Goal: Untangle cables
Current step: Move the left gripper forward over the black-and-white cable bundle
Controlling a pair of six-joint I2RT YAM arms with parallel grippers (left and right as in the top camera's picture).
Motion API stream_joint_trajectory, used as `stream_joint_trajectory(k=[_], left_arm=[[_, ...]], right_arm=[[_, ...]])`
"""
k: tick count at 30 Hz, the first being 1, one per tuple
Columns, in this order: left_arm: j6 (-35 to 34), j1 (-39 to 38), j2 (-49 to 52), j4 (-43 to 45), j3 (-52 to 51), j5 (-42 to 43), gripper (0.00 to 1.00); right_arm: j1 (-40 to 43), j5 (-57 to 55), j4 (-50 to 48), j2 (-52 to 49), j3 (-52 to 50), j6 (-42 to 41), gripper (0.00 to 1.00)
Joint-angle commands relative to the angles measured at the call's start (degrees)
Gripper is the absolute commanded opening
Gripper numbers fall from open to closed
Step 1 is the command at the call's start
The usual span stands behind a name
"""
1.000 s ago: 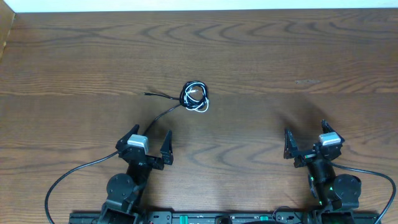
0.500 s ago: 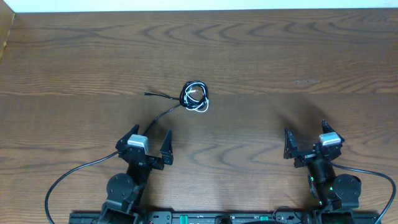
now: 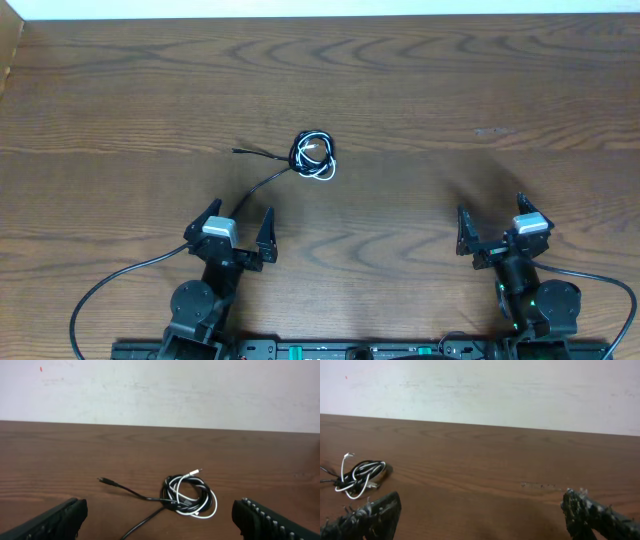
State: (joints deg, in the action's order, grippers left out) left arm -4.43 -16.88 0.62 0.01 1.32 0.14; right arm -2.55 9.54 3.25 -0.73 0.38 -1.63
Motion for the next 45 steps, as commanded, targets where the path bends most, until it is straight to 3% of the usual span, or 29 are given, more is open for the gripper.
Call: stream_joint_trajectory(k=[1,6,14,25,35,45], left_arm=[[-0.6,-0.2,-0.4,0.2,3.1,1.0,0.98],[-0.8,-0.2,-0.3,-5.7,9.9,1.4,0.98],[-0.5,-0.2,6.6,-22.3,30.3,1.4,0.98],[1.7,-0.2,30.6,-40.4,59.3,2.0,0.98],[2.7,-0.2,54.1,-65.6,83.7,8.6,0.97],[2.7,-0.2,66.9,-66.2,87.3,11.0,0.98]], right_arm=[[-0.5,-0.2,0.3,0.3,-0.1,0.9,0.99],[-0.5,-0.2,0.3,0.3,-0.1,0.9,0.99],[-0.5,-0.2,0.3,0.3,-0.1,0.9,0.99],[-0.5,-0.2,0.3,0.3,-0.1,0.9,0.99],[-0.5,-0.2,0.3,0.3,-0.1,0.9,0.99],[-0.5,-0.2,0.3,0.3,-0.1,0.9,0.99]])
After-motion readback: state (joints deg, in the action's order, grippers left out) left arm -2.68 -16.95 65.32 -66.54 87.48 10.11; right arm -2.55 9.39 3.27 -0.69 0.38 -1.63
